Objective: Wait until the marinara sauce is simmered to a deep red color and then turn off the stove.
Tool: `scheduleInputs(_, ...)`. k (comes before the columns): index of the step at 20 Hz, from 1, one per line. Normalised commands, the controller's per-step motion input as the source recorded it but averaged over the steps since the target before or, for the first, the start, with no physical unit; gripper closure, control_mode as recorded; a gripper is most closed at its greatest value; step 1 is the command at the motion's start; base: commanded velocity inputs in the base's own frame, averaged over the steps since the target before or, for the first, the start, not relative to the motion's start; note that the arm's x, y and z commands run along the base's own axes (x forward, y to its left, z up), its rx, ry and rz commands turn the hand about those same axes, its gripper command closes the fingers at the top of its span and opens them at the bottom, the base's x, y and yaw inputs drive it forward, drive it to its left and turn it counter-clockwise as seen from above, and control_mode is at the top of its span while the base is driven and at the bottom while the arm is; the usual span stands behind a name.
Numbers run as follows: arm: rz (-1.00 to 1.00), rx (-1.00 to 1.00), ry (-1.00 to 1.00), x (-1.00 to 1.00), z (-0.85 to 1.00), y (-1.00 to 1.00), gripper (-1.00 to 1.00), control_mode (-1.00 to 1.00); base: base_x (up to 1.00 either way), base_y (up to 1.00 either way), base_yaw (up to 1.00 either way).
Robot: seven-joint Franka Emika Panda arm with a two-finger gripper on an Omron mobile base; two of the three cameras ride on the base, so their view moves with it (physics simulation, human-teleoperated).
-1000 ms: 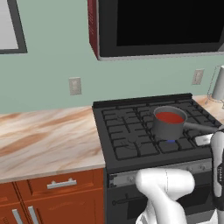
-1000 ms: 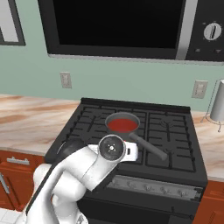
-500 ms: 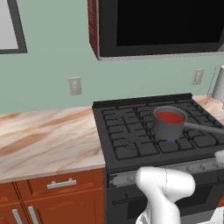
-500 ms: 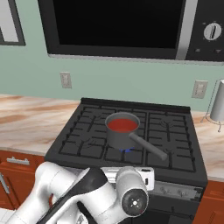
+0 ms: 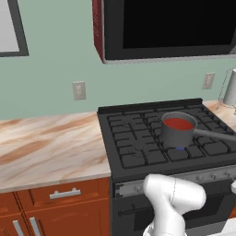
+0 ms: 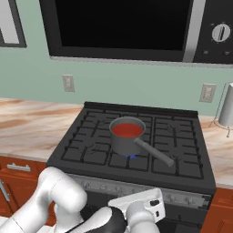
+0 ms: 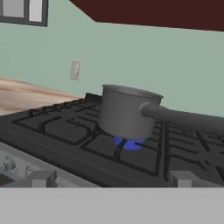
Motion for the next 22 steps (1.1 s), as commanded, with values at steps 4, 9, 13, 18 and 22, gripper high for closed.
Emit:
scheduleInputs(4,0.08,-0.1,-0.16,0.0,-0.46,0.0,-1.0,-1.0,0.0,0.0,0.0)
scheduleInputs(9,0.02,-0.06,-0.12,0.0,-0.4,-0.08,-1.0,-1.0,0.0,0.0,0.0)
scheduleInputs(13,0.0,0.0,-0.1,0.0,-0.33,-0.13,-1.0,-1.0,0.0,0.0,0.0)
scheduleInputs(18,0.0,-0.03,-0.06,0.0,-0.37,-0.03,-1.0,-1.0,0.0,0.0,0.0)
scheduleInputs(22,0.0,-0.05,-0.04,0.07,-0.41,0.0,-1.0,-1.0,0.0,0.0,0.0)
